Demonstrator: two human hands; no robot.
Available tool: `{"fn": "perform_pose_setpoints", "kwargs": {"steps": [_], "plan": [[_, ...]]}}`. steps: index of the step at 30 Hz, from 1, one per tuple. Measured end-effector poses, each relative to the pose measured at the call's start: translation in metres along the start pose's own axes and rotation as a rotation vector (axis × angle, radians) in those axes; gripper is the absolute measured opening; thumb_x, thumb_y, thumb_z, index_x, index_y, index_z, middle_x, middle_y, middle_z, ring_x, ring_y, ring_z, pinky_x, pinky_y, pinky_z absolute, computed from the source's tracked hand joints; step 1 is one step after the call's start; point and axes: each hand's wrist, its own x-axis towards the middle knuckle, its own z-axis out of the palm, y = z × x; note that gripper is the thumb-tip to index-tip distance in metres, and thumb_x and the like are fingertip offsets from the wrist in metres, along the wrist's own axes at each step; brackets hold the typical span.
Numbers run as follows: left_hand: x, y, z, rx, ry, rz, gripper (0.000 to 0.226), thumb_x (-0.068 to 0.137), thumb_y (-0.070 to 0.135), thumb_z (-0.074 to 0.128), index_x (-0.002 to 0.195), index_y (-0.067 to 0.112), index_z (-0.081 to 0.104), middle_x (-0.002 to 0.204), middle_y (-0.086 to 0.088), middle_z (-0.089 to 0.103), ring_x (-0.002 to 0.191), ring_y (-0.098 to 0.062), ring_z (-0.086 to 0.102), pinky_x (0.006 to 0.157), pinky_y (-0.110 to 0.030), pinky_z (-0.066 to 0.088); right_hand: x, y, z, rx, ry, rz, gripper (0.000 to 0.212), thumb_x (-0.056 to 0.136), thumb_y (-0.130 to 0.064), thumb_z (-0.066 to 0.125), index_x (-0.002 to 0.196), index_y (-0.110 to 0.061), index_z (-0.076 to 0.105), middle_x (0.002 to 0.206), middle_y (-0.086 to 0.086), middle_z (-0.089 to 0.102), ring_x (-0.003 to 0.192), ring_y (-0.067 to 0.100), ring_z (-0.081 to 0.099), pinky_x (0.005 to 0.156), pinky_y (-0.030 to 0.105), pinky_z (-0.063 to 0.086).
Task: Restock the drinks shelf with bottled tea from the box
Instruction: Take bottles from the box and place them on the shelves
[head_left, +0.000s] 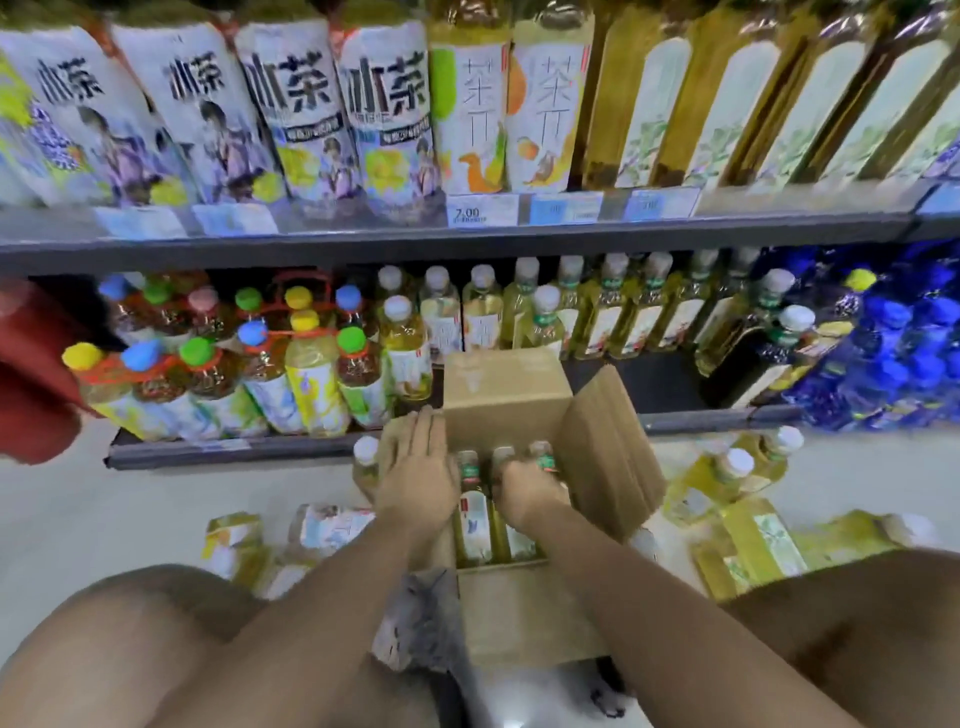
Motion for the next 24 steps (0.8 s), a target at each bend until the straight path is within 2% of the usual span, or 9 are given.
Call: {"fn": "perform_pose_setpoints", "kwargs": {"steps": [5, 11, 14, 18, 21, 24], "plan": [[-0.001, -0.005, 0.019, -0.121, 0.025, -0.042, 0.059, 0.104, 0.036, 0.023, 0.16, 0.023, 0.009, 0.166, 0.008, 0.009, 0.153, -0.011, 0.002, 0.121, -0.041, 0.008, 0.037, -0.013, 0.028, -0.029, -0.078, -0.002, 0.023, 0.093, -0.02, 0.052, 0.113, -0.017, 0.063, 0.114, 0.011, 0.063, 0.104, 0.032, 0.062, 0.089, 0.04, 0.051], [0.001, -0.008, 0.035, -0.108, 0.028, -0.056, 0.063, 0.099, 0.041, 0.009, 0.16, 0.022, 0.009, 0.165, 0.007, 0.014, 0.153, -0.013, 0.008, 0.121, -0.045, 0.014, 0.075, -0.02, 0.051, -0.01, -0.116, 0.052, 0.021, 0.095, -0.013, 0.051, 0.112, -0.01, 0.063, 0.115, 0.013, 0.067, 0.106, 0.03, 0.064, 0.087, 0.039, 0.051], [0.003, -0.007, 0.036, -0.119, 0.032, -0.061, 0.065, 0.098, 0.041, 0.009, 0.16, 0.021, 0.011, 0.165, 0.007, 0.017, 0.152, -0.013, 0.012, 0.12, -0.045, 0.022, 0.08, -0.028, 0.048, 0.027, -0.106, 0.084, 0.027, 0.098, -0.016, 0.048, 0.123, -0.008, 0.052, 0.123, 0.015, 0.06, 0.115, 0.034, 0.059, 0.093, 0.045, 0.048], [0.003, -0.007, 0.038, -0.111, 0.033, -0.067, 0.063, 0.099, 0.039, 0.013, 0.159, 0.019, 0.016, 0.164, 0.005, 0.021, 0.151, -0.014, 0.018, 0.117, -0.046, 0.026, 0.093, -0.035, 0.053, 0.192, -0.076, 0.223, 0.036, 0.101, -0.023, 0.041, 0.129, 0.001, 0.041, 0.128, 0.019, 0.058, 0.119, 0.036, 0.057, 0.097, 0.044, 0.044], [0.003, -0.006, 0.038, -0.119, 0.029, -0.062, 0.063, 0.099, 0.038, 0.013, 0.159, 0.019, 0.015, 0.164, 0.004, 0.022, 0.151, -0.015, 0.019, 0.117, -0.047, 0.028, 0.098, -0.035, 0.049, 0.347, -0.094, 0.3, 0.039, 0.097, -0.032, 0.049, 0.123, -0.003, 0.052, 0.122, 0.015, 0.062, 0.115, 0.032, 0.059, 0.099, 0.042, 0.045], [0.002, -0.007, 0.039, -0.118, 0.031, -0.051, 0.063, 0.099, 0.039, 0.013, 0.159, 0.019, 0.014, 0.164, 0.004, 0.021, 0.151, -0.015, 0.018, 0.118, -0.046, 0.028, 0.095, -0.026, 0.038, 0.472, -0.13, 0.289, 0.036, 0.088, -0.035, 0.064, 0.112, -0.008, 0.063, 0.104, 0.006, 0.064, 0.106, 0.028, 0.06, 0.088, 0.028, 0.044]]}}
